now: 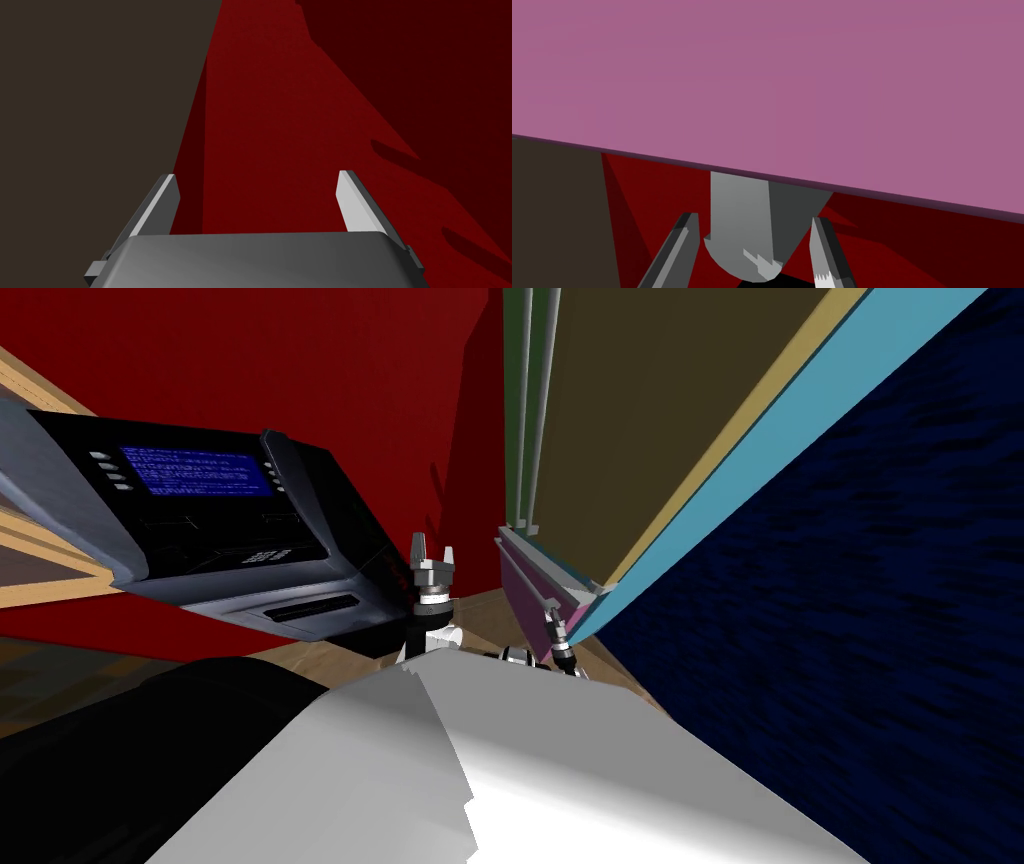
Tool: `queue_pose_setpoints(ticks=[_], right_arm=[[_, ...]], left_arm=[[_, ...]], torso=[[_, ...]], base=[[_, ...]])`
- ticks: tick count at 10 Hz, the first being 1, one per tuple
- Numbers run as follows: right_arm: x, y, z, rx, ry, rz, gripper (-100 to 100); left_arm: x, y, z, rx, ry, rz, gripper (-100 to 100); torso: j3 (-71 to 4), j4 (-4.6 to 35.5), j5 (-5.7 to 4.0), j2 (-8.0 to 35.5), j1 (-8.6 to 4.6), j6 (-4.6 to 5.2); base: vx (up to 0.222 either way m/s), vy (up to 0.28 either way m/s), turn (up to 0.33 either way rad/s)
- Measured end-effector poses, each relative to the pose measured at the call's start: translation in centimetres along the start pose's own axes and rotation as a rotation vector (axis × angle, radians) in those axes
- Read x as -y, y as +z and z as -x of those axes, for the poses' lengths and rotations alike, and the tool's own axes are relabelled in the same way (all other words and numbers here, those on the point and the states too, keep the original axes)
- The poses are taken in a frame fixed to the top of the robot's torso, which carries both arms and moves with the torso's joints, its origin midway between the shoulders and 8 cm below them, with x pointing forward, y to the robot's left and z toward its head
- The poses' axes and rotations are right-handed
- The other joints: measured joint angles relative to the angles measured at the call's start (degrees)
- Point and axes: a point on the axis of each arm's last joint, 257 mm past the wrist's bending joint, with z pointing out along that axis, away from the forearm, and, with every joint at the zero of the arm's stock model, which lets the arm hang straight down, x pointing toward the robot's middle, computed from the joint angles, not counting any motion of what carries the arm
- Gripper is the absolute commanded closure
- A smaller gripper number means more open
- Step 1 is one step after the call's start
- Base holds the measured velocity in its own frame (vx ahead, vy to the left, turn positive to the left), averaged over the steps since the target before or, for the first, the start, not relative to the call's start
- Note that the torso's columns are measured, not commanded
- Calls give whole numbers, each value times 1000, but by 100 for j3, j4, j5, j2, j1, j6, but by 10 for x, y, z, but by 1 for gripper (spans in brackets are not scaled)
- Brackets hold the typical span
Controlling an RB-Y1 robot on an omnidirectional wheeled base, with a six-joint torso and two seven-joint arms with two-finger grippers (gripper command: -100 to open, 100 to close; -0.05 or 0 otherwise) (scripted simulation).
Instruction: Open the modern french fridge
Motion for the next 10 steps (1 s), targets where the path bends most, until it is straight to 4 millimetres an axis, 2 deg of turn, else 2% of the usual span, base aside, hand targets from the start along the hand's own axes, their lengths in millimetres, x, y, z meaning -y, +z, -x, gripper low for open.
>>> queue_pose_setpoints(ticks=[2,4,7,10], right_arm=[[0,1,-2,-1,2,6,100],[2,4,0,2,2,-2,100],[-2,3,3,0,5,6,100],[0,4,5,6,6,1,100]], left_arm=[[0,0,0,0,0,0,0],[0,0,0,0,0,0,0],[0,0,0,0,0,0,0],[0,0,0,0,0,0,0]], torso=[[-7,13,-1,-3,-24,4],[22,9,10,35,38,-3],[-7,10,2,-8,-8,-6],[10,6,7,16,23,-4]], base=[[-59,78,-20],[-88,156,-10],[-82,120,-19],[-99,165,-7]])
